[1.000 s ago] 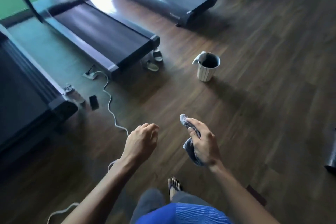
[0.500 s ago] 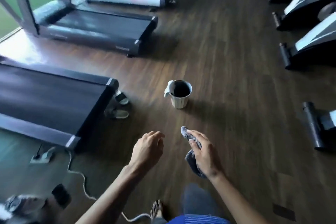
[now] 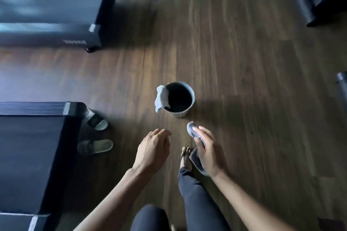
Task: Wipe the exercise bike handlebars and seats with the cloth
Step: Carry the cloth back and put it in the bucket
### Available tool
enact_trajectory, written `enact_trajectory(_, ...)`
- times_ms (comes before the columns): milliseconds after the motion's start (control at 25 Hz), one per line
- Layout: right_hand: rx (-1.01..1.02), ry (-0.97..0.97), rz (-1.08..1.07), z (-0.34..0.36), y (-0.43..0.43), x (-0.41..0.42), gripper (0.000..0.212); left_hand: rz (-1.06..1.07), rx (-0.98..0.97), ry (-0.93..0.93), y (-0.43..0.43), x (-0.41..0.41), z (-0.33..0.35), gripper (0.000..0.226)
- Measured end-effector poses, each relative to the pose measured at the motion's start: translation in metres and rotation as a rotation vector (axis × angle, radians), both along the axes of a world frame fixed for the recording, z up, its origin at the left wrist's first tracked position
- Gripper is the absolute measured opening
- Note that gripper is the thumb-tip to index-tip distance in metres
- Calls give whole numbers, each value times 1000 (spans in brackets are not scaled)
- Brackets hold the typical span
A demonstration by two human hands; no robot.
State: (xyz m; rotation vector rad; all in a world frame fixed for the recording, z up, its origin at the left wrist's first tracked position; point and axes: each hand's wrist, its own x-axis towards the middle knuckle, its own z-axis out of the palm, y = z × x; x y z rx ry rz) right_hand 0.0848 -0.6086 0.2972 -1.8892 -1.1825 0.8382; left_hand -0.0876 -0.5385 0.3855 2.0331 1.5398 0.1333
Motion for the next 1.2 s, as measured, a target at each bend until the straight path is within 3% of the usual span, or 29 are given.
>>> enact_trajectory(320, -120, -128, -29, -261, 161, -3, 41, 10, -164, 36, 155, 24, -288, 29)
enact_trajectory(480, -133, -283, -48, -349, 200, -12, 33, -87, -156, 71, 191, 18, -382, 33)
enact_trajectory(720, -296, -331, 59, -388, 208, -16, 39, -218, -152, 75, 202, 16, -431, 42)
enact_trajectory(920, -261, -366, 123, -385, 217, -2, 41, -208, -164, 74, 208, 20, -443, 40)
enact_trajectory(1200, -259, -299, 11, -380, 250, -2, 34, -203, -147, 69, 210, 23, -448, 41)
